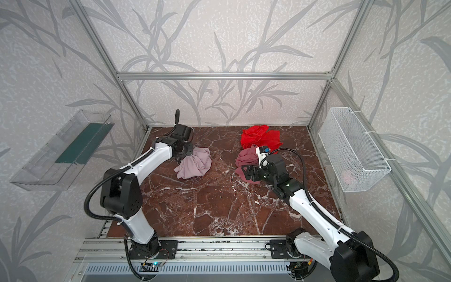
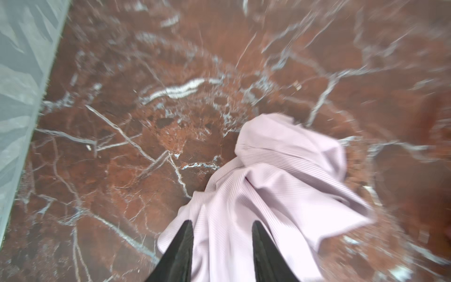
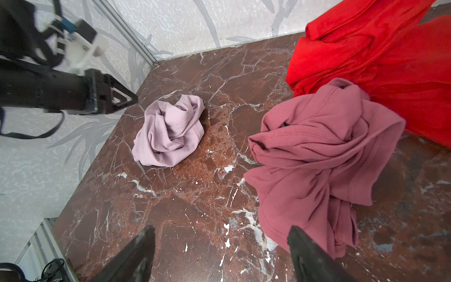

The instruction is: Pick out a specific cloth from the pile

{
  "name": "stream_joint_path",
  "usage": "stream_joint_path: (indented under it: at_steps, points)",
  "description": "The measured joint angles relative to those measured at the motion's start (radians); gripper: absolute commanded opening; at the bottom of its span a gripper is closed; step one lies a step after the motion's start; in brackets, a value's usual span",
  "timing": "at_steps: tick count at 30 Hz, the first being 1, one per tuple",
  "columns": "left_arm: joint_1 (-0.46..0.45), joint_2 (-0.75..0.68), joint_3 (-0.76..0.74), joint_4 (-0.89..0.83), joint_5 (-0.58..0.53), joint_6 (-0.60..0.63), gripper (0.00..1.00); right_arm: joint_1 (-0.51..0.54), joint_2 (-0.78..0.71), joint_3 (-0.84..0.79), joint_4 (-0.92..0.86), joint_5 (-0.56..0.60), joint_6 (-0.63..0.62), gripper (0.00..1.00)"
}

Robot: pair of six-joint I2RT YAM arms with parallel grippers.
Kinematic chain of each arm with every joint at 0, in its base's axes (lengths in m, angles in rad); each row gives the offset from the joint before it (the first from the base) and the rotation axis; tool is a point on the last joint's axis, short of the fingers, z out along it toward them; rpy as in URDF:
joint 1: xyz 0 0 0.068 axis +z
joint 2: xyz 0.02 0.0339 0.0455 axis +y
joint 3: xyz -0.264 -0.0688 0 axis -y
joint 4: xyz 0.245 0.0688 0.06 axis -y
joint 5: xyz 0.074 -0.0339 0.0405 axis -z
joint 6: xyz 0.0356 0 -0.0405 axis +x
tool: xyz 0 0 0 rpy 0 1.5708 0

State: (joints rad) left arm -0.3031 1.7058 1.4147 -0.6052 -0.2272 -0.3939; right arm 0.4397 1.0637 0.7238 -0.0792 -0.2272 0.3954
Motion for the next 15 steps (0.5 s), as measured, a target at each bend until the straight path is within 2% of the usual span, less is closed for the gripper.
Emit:
stream_joint_path:
  at_steps: [4, 7, 12, 15]
  points:
    - [-0.04, -0.156, -0.094, 0.031, 0.013, -0.008, 0.4, 0.0, -0.021, -0.009, -0.003, 0.01, 0.0, 0.85]
    - [-0.086, -0.219, -0.159, 0.045, 0.016, -0.019, 0.39, 0.0, -0.022, -0.013, -0.006, 0.011, 0.0, 0.85]
    - [-0.163, -0.241, -0.26, 0.092, 0.039, -0.047, 0.32, 0.0, -0.016, -0.013, -0.008, 0.01, 0.0, 0.85]
    - [-0.175, -0.22, -0.297, 0.132, 0.076, -0.074, 0.29, 0.0, -0.013, -0.013, -0.005, 0.008, 0.001, 0.85]
